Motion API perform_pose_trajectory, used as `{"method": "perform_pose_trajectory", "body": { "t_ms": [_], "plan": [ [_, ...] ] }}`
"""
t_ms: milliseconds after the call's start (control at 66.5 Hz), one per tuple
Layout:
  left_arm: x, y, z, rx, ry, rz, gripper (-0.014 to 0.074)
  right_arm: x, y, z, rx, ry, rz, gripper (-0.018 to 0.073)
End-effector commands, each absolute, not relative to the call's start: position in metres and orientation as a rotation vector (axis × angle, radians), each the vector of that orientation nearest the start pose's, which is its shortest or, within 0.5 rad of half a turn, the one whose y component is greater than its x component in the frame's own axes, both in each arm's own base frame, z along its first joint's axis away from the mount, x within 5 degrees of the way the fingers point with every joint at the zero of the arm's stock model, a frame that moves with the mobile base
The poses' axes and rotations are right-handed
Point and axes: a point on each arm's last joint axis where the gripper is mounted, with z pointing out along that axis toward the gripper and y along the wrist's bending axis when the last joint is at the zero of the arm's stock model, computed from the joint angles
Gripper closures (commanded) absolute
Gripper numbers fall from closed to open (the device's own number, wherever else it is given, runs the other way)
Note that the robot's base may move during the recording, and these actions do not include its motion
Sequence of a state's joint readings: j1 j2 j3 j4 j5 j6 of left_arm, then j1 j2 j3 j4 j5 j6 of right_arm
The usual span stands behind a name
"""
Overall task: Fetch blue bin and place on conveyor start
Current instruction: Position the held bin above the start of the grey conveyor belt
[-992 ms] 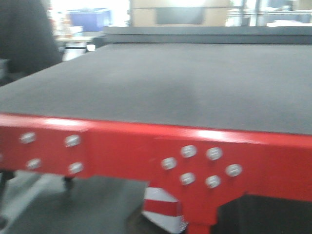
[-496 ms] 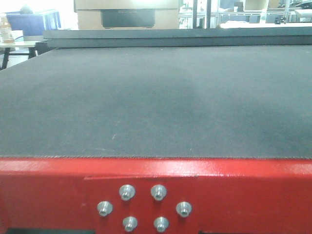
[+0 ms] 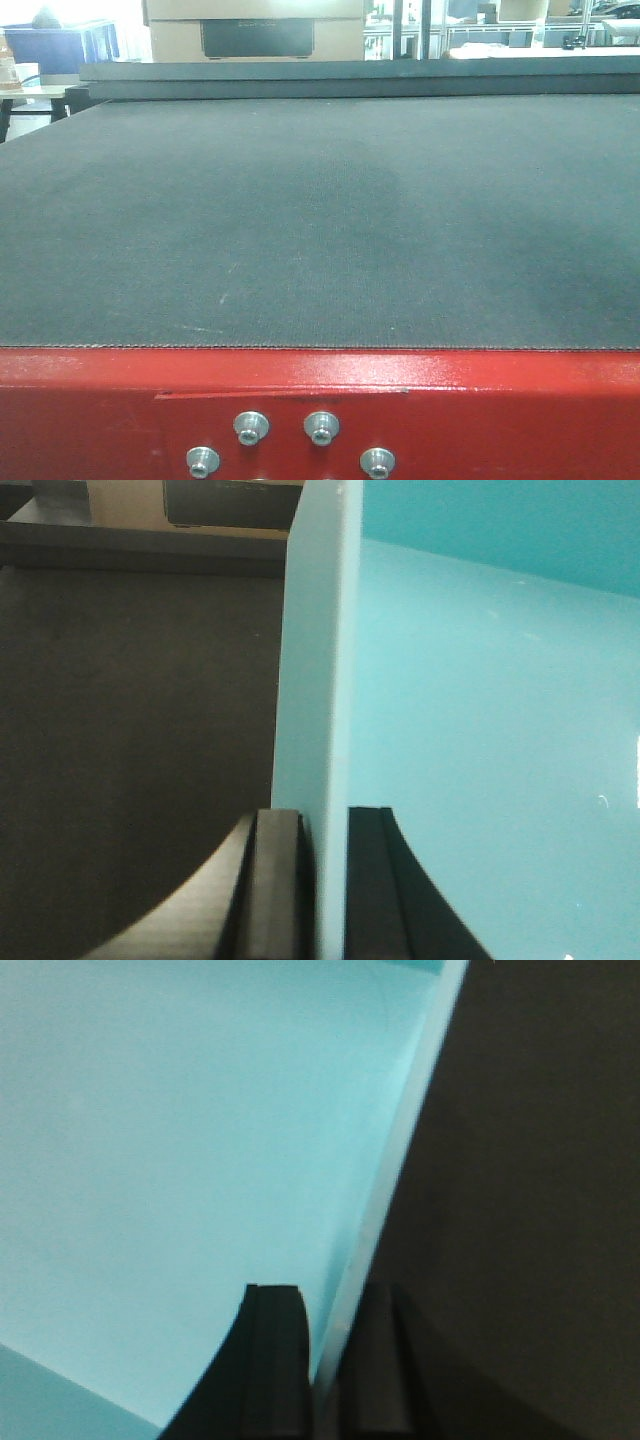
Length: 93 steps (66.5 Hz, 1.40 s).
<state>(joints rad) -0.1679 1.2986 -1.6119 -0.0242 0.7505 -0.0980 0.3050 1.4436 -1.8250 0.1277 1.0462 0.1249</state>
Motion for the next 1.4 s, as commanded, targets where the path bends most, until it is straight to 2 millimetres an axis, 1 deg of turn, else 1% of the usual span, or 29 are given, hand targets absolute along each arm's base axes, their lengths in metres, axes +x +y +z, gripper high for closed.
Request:
{"method": "perform_pose_trajectory", "body": {
  "t_ms": [0,857,962,1053,1113,1173,1263,1383],
  "plan": [
    [0.259,-0.043,0.506,0.050,1.829,-0.203,0.0707,0.272,0.087,0.500,-0.207,2.117,0.308,0.0711],
    [0.259,-0.043,0.506,0.050,1.829,-0.203,0.0707,0.272,0.087,0.500,-0.207,2.117,0.308,0.0711],
    [0.259,-0.044,0.508,0.048,1.809,-0.211,0.0707,0.273,0.087,0.501,-0.205,2.102,0.312,0.0711],
    [0.259,-0.044,0.506,0.046,1.832,-0.221,0.0707,0.273,0.088,0.502,-0.204,2.091,0.314,0.0711],
    [0.259,-0.045,0.500,0.047,1.893,-0.222,0.0707,0.273,0.086,0.501,-0.203,2.096,0.300,0.0711],
    [0.264,-0.046,0.485,0.050,1.995,-0.220,0.0707,0.278,0.083,0.496,-0.207,2.118,0.222,0.0711],
    [0.274,-0.048,0.463,0.051,2.090,-0.212,0.0707,0.291,0.079,0.484,-0.207,2.166,0.130,0.0711],
    [0.291,-0.051,0.428,0.048,2.192,-0.207,0.0707,0.312,0.080,0.459,-0.202,2.264,0.106,0.0711]
  ]
}}
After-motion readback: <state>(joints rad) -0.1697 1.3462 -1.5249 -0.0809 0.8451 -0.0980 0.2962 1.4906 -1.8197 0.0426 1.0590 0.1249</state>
